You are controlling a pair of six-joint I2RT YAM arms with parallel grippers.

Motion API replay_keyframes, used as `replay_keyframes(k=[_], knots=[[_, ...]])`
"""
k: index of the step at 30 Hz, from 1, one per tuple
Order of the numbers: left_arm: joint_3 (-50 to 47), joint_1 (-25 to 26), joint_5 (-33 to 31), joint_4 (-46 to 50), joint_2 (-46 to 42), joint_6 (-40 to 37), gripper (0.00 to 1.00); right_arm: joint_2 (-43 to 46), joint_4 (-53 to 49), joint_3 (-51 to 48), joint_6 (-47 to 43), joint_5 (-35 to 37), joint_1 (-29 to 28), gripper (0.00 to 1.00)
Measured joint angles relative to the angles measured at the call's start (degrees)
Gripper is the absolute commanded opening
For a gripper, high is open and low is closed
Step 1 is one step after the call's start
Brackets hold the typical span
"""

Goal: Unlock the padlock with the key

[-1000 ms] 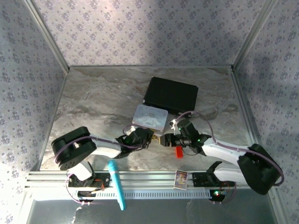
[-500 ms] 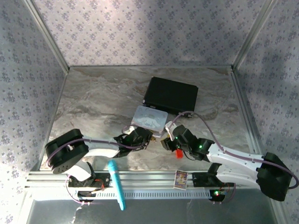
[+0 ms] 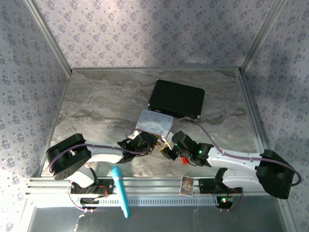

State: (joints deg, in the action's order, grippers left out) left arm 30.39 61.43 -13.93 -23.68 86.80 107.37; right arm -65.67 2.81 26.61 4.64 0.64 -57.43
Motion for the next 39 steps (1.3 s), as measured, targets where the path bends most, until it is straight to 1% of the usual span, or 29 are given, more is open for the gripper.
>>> replay_keyframes(k=[4,8,10,15,17,22,28,32,34,36,39], knots=[[0.00,0.00,0.00,0.02,-0.87,0.00,0.00,-1.99,0.92,1.03,-0.68,0.00,0.00,0.31],[0.00,0.00,-0.02,0.04,-1.68,0.02,0.00,-3.69,1.60,1.51,-1.29,0.00,0.00,0.21],[0.00,0.00,0.00,0.02,-1.77,0.02,0.00,-3.78,1.70,1.51,-1.53,0.02,0.02,0.18],[0.00,-0.02,0.00,0.11,-1.77,0.02,0.00,-3.76,2.12,1.51,-1.75,-0.61,0.48,0.13],[0.00,-0.02,0.02,0.11,-1.77,0.00,0.00,-3.82,2.12,1.51,-1.81,-1.44,0.81,0.12],[-0.02,-0.02,0.00,1.03,-1.73,0.00,0.00,-4.94,2.73,1.51,-2.21,-4.20,1.84,0.03],[-0.68,-0.02,-0.48,0.92,-1.62,0.07,0.00,-6.67,4.72,1.33,-0.98,-10.99,5.22,0.01],[-0.92,-0.02,-0.61,0.50,-1.62,0.22,0.00,-7.26,7.80,-0.15,1.62,-16.87,8.20,0.01],[-0.98,-0.02,-0.61,0.28,-1.62,0.24,0.00,-7.30,9.16,-0.90,2.93,-19.08,9.33,0.04],[-0.98,-0.02,-0.57,0.09,-1.62,0.22,0.00,-7.19,10.84,-1.90,4.28,-20.39,10.10,0.21],[-0.98,0.20,-0.42,0.09,-1.66,0.13,0.00,-5.88,11.19,-3.17,5.95,-19.80,10.40,0.39]])
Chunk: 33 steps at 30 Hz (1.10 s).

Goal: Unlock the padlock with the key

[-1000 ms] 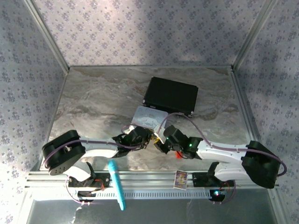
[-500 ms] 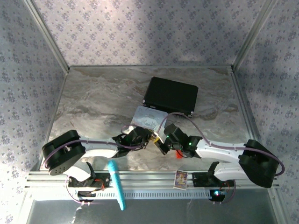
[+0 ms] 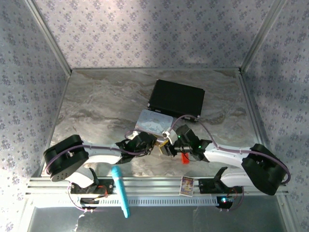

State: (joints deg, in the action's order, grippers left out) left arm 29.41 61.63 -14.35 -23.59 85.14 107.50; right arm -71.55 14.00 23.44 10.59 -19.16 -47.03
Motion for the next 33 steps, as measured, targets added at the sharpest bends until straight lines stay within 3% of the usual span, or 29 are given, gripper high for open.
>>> replay_keyframes(k=[6,8,11,20,33], knots=[[-0.46,0.00,-0.02,3.63,-0.92,-1.70,0.00,8.35,-1.77,-2.54,6.69,4.92,1.60,0.68],[-0.46,0.00,0.00,4.61,-1.07,-2.67,0.00,10.69,-2.36,-2.54,10.23,7.65,2.75,0.72],[-0.46,0.00,0.11,5.35,-1.09,-3.74,0.00,9.99,-6.08,-0.48,15.23,11.80,4.09,0.73],[0.00,0.00,0.70,7.67,-1.09,-8.90,0.07,-5.97,-13.81,13.46,23.56,16.85,4.74,0.68],[8.55,0.22,-3.43,29.57,-0.24,-23.78,0.21,-10.51,-13.22,16.81,27.56,16.81,4.52,0.62]])
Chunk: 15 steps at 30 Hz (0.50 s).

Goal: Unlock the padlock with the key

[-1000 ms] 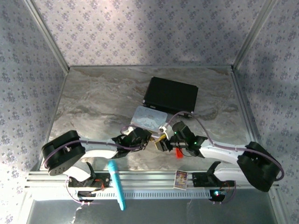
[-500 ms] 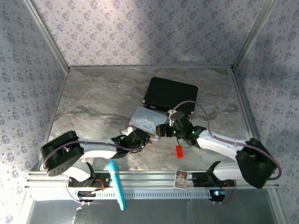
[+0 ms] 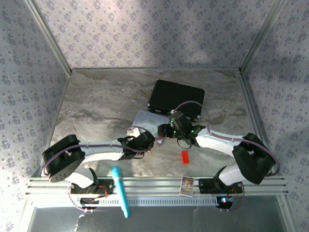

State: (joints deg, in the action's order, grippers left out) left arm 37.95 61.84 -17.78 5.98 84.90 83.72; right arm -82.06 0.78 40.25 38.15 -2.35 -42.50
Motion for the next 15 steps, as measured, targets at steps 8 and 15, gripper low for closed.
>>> replay_keyframes(k=[8,15], knots=[[7.15,1.46,-3.39,11.10,6.03,-6.95,0.21,-0.46,-0.17,0.52,-0.04,0.02,0.00,0.61],[12.63,4.52,-7.85,19.45,10.62,-9.62,0.20,-0.48,0.02,0.52,-0.04,0.00,0.04,0.59]])
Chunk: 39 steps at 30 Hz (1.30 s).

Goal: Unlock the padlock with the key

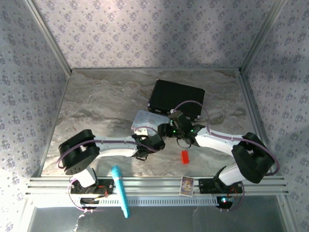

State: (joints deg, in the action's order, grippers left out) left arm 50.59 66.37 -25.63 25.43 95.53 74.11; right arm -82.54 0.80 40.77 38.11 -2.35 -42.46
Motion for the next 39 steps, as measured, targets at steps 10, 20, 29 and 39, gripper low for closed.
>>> replay_keyframes(k=[10,20,29,39], knots=[[13.14,4.02,-8.59,16.11,11.91,-2.71,0.22,0.00,0.07,-0.02,0.02,0.13,0.59,0.59],[16.44,5.57,-11.21,24.04,15.43,-4.42,0.29,0.00,0.24,-0.02,0.02,0.00,1.20,0.59],[20.94,10.67,-9.70,27.28,18.01,-5.14,0.34,0.00,2.49,-1.16,0.04,0.00,2.32,0.59],[25.51,11.34,-10.47,32.41,21.68,-5.11,0.33,0.00,4.26,-1.97,0.09,-0.44,2.56,0.58]])
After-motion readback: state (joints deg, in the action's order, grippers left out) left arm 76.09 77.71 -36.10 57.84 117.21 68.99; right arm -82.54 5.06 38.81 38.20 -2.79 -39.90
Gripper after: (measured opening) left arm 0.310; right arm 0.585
